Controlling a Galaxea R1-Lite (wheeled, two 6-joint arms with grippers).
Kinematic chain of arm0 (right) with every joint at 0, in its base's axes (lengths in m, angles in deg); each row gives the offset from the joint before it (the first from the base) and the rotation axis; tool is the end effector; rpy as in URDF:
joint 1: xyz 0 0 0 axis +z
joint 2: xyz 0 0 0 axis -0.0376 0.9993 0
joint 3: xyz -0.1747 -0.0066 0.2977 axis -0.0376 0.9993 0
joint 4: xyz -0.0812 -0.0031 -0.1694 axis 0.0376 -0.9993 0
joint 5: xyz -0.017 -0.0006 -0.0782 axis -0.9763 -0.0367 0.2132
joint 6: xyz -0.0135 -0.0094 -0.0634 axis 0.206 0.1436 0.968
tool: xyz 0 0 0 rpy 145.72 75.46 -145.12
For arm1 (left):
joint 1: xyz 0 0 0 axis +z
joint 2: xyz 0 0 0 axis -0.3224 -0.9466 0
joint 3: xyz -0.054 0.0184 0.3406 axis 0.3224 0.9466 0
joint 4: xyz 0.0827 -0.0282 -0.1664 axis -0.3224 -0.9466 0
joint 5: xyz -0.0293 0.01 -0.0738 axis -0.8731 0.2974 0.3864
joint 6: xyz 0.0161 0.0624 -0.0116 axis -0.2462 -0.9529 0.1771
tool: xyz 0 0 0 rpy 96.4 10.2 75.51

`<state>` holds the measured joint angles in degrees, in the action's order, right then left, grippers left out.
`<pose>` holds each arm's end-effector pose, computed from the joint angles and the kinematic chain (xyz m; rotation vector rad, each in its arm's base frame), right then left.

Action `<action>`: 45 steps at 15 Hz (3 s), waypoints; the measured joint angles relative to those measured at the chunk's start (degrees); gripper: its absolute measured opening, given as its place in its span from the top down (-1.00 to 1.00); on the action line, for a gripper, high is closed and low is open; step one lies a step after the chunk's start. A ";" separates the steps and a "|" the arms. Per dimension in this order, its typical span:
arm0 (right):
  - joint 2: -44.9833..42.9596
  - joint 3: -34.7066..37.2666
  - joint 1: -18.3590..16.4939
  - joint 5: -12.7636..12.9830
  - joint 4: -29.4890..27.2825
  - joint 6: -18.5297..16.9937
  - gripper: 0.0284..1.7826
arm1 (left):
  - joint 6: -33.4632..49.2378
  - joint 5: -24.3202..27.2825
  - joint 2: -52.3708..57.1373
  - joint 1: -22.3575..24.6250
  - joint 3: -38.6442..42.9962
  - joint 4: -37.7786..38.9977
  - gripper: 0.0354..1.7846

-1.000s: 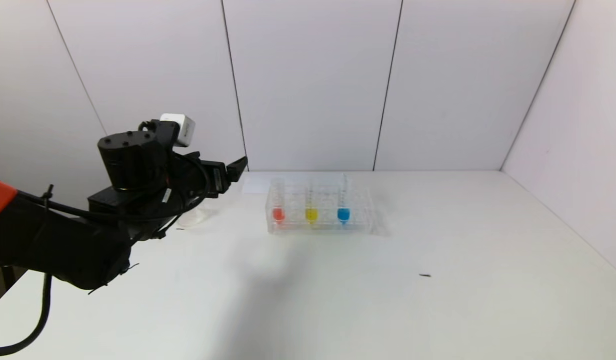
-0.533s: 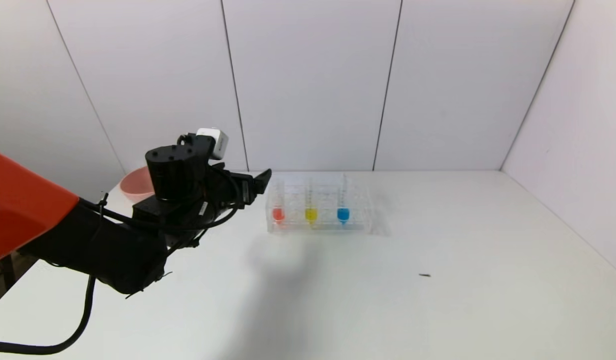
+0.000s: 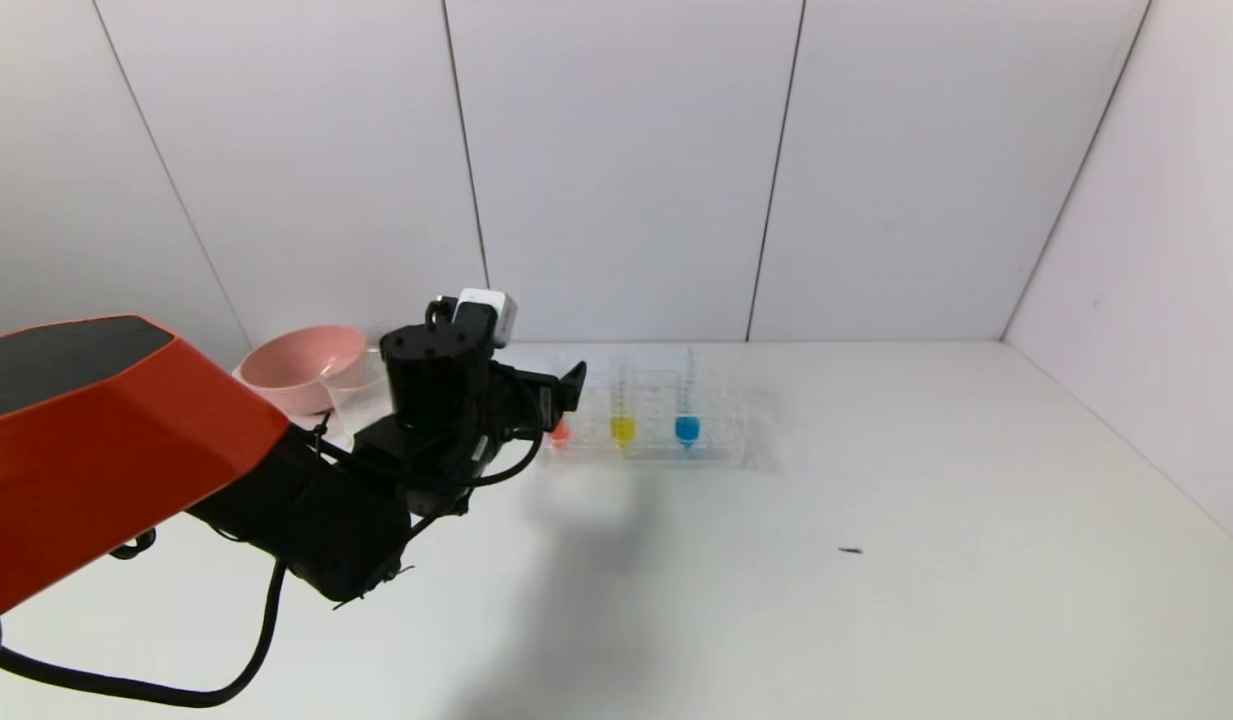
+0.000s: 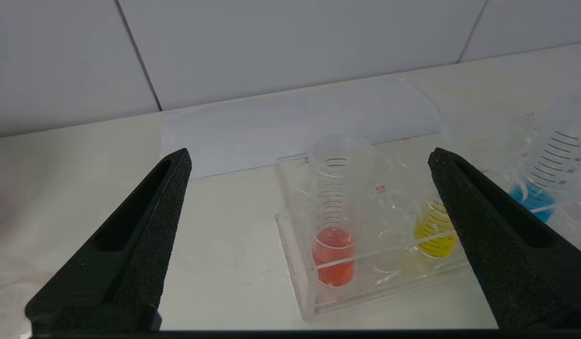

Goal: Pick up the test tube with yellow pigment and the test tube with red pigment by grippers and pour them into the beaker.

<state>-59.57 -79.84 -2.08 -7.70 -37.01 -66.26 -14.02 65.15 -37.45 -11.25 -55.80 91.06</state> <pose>-0.0278 -0.0002 0.0761 0.0017 -0.0016 -0.0005 0.3891 -0.2072 0.1663 -0.0250 0.0605 -0.2827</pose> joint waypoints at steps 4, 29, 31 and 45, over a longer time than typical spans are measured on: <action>0.00 0.00 0.00 0.00 0.00 0.00 -0.91 | 0.05 -0.99 -1.96 -0.94 -0.98 0.11 -0.98; 0.00 0.00 0.00 -0.02 0.00 0.00 -0.91 | 0.24 -2.15 -8.07 -1.22 -4.80 -0.72 0.11; 0.00 0.00 -0.02 0.00 0.00 0.00 -0.91 | 0.28 -2.05 -8.16 -1.28 -4.88 -0.72 0.47; 0.00 0.00 -0.02 0.00 0.00 0.00 -0.91 | -0.41 -0.44 -3.74 -0.50 -5.99 -3.06 0.53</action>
<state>-59.57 -79.84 -2.10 -7.70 -37.01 -66.26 -14.44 64.72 -41.19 -11.75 -61.79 88.00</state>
